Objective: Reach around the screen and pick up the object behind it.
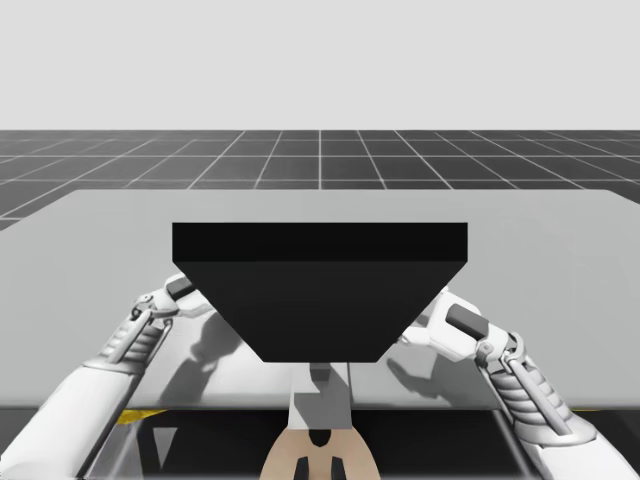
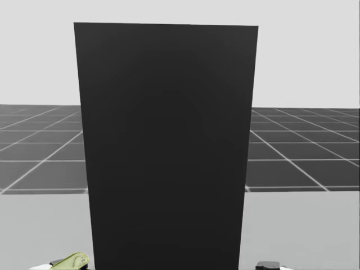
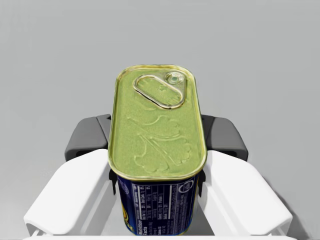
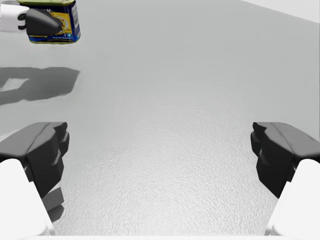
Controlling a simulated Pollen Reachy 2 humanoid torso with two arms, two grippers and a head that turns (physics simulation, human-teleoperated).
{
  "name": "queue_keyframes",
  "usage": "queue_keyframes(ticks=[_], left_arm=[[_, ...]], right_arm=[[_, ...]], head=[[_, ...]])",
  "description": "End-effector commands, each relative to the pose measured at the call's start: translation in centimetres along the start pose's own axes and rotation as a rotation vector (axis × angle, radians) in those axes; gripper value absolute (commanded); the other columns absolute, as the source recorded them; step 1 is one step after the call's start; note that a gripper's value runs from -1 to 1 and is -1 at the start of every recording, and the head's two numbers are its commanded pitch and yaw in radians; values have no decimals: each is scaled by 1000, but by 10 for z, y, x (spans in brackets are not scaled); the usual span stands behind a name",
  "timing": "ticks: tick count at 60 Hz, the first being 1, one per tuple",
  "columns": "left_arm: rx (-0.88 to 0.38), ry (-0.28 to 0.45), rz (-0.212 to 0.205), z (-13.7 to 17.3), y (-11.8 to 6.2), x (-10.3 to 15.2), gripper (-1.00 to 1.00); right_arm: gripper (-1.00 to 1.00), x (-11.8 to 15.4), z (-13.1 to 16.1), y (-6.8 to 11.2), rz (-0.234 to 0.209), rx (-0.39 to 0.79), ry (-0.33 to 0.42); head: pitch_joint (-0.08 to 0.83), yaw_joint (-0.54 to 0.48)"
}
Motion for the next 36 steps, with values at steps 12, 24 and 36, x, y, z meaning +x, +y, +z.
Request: queue_keyframes(ticks=[12, 24, 36], left_arm=[[174, -136, -114, 36, 50, 91, 1000], [211, -203, -177, 43, 54, 146, 1000], [257, -302, -230, 51, 47, 199, 1000]], right_arm=[[-1000, 1, 0, -1, 2, -3, -3], [-1000, 1, 0, -1, 6, -12, -9], [-1000, 1, -1, -4, 23, -46, -27]], head=[[75, -52], [72, -54], [71, -53]])
